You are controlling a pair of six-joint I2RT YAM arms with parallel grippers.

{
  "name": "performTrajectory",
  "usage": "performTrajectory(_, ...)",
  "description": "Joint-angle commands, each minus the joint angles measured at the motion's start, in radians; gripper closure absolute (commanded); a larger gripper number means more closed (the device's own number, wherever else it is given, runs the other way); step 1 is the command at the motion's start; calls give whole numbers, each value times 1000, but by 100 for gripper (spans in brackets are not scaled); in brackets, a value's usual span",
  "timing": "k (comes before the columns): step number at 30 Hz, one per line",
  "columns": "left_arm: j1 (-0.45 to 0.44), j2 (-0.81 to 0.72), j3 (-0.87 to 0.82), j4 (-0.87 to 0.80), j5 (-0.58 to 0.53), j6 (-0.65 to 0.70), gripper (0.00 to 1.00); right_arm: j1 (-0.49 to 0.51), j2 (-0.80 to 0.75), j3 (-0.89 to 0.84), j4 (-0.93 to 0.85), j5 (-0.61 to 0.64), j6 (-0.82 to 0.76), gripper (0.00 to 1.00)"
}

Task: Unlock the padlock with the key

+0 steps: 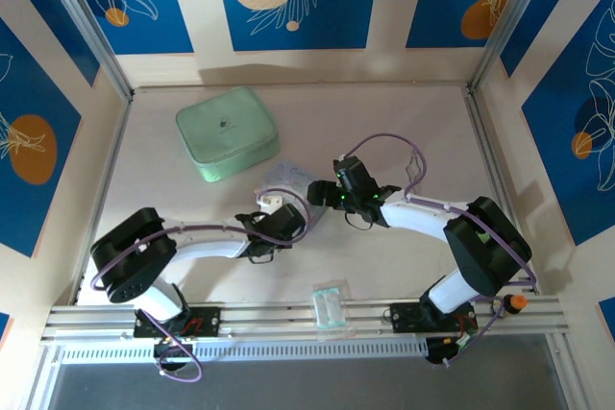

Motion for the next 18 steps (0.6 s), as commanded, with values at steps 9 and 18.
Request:
performTrajectory(9,-71,97,110,-301,-194,24,78,-3,0,-21,-68,19,21,21)
performTrajectory(18,-110,119,150,-343,-208,3,73,1,-6,-16,-75,1,30,21)
